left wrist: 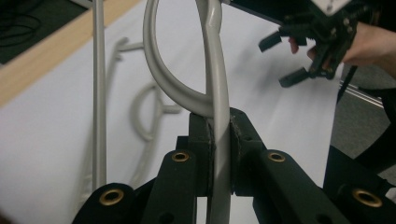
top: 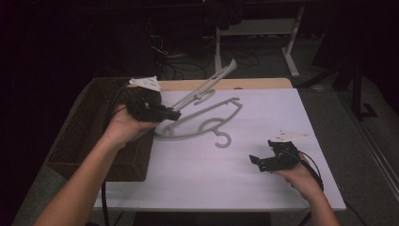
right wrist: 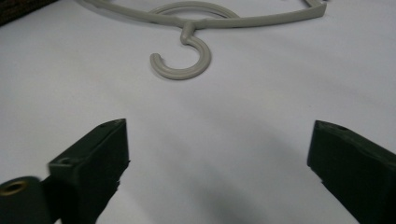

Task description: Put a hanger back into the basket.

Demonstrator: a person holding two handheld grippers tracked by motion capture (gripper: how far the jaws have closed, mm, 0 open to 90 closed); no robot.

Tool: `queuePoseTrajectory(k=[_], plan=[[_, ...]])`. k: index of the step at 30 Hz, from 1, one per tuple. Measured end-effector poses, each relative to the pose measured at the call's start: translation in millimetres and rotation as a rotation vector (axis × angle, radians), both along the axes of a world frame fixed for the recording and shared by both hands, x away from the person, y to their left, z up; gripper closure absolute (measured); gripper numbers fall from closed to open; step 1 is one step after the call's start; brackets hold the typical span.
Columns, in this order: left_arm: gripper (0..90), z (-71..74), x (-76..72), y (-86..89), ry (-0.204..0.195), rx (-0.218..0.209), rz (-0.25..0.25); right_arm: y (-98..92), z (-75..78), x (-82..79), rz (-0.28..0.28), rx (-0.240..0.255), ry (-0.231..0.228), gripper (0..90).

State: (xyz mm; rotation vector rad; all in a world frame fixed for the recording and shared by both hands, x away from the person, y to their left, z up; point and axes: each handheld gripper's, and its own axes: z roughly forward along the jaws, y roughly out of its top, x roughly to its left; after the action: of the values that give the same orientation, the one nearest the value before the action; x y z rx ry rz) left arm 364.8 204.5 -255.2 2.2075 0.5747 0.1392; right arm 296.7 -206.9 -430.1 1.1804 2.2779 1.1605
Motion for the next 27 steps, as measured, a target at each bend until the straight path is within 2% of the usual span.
queuePoseTrajectory(k=[5,9,12,18,22,27], plan=[[81.5,12.0,3.4,37.4,-0.01,0.014,0.05,4.2,-3.7,0.2,0.02,-0.023,0.005,1.5],[81.5,10.7,3.3,72.2,-0.013,0.023,0.106,2.7,-6.6,1.4,0.011,-0.032,0.009,1.5],[81.5,4.9,1.9,102.2,-0.007,0.018,0.15,1.0,-7.7,1.8,0.002,-0.033,0.016,1.5],[81.5,-10.6,-3.0,150.1,0.014,0.014,0.223,-1.8,-10.2,3.5,-0.011,-0.041,0.024,1.5],[81.5,-24.7,-6.2,174.2,0.034,0.027,0.257,-3.3,-10.9,3.9,-0.018,-0.045,0.028,1.5],[81.5,-38.6,-8.2,192.7,0.05,0.048,0.275,-6.6,-11.1,4.3,-0.034,-0.043,0.028,1.5]])
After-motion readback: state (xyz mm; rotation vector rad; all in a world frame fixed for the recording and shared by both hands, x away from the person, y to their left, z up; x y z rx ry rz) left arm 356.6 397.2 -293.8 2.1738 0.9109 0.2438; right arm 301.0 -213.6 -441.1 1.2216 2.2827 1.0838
